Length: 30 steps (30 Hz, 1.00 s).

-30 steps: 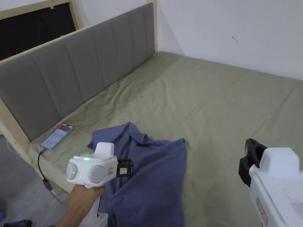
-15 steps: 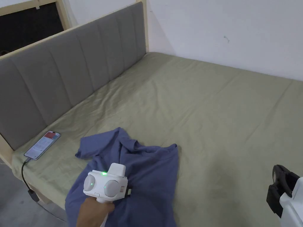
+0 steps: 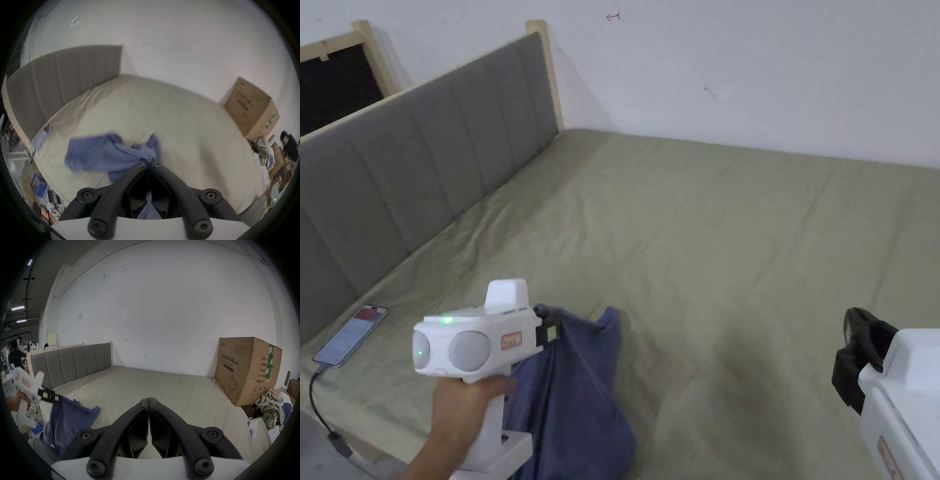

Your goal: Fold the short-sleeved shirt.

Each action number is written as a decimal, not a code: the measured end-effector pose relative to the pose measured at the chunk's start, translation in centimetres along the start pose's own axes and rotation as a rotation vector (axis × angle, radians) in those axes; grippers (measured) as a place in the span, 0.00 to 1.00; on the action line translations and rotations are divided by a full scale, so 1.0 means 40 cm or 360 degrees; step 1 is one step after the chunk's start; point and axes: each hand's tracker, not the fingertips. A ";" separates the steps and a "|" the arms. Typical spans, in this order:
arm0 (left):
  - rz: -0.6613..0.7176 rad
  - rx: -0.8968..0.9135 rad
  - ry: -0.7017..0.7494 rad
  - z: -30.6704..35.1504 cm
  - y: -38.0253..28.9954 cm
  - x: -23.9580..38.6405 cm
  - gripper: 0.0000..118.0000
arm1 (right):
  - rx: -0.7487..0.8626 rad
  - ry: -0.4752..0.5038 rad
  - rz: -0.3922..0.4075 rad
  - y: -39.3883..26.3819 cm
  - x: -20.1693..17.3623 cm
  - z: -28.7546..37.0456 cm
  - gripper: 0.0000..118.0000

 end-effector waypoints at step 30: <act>-0.0632 -0.0207 -0.1048 -0.125 -0.091 0.888 0.00 | 0.0088 -0.0639 -0.0011 -0.030 0.388 0.340 0.00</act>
